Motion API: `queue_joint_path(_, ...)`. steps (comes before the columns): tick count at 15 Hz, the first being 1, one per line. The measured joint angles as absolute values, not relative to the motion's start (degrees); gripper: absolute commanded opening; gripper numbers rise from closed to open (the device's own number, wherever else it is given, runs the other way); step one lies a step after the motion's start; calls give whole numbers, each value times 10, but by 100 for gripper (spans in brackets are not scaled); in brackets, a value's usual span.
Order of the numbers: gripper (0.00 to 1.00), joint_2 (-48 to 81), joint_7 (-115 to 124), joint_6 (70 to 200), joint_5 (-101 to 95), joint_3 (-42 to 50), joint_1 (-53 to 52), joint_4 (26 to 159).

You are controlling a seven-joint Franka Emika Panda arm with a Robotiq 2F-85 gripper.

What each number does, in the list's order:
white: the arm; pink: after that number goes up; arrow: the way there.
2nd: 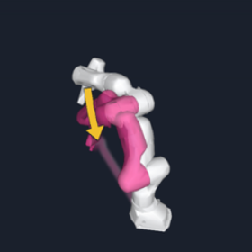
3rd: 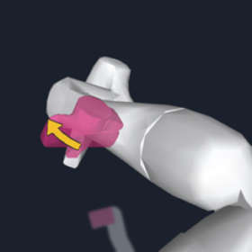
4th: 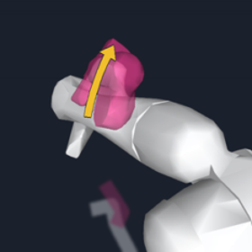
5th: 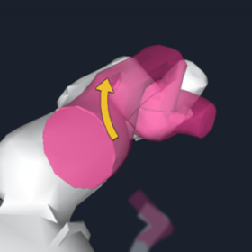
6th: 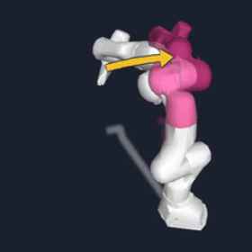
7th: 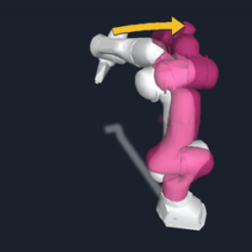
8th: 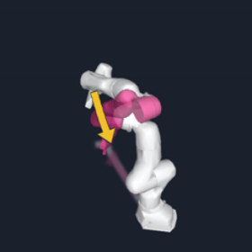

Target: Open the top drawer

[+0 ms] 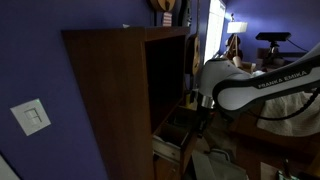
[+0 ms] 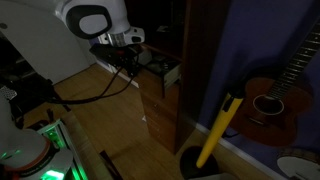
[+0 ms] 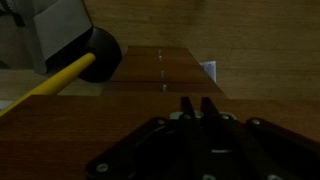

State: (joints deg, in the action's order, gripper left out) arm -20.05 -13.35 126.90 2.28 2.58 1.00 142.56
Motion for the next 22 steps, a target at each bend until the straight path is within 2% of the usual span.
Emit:
queue_joint_path(2, 8, -203, -130, 1261, 22, 26, 10, 1426)
queue_joint_path(3, 40, -203, -129, 1259, 21, 26, 10, 1426)
queue_joint_path(4, 40, -204, -126, 1257, 20, 26, 10, 1426)
queue_joint_path(12, 98, -206, -111, 1155, 26, 1, -12, 1432)
queue_joint_path(13, 100, -210, -101, 1142, 26, -6, -17, 1432)
queue_joint_path(22, 100, -281, -39, 1121, 6, -20, -14, 1426)
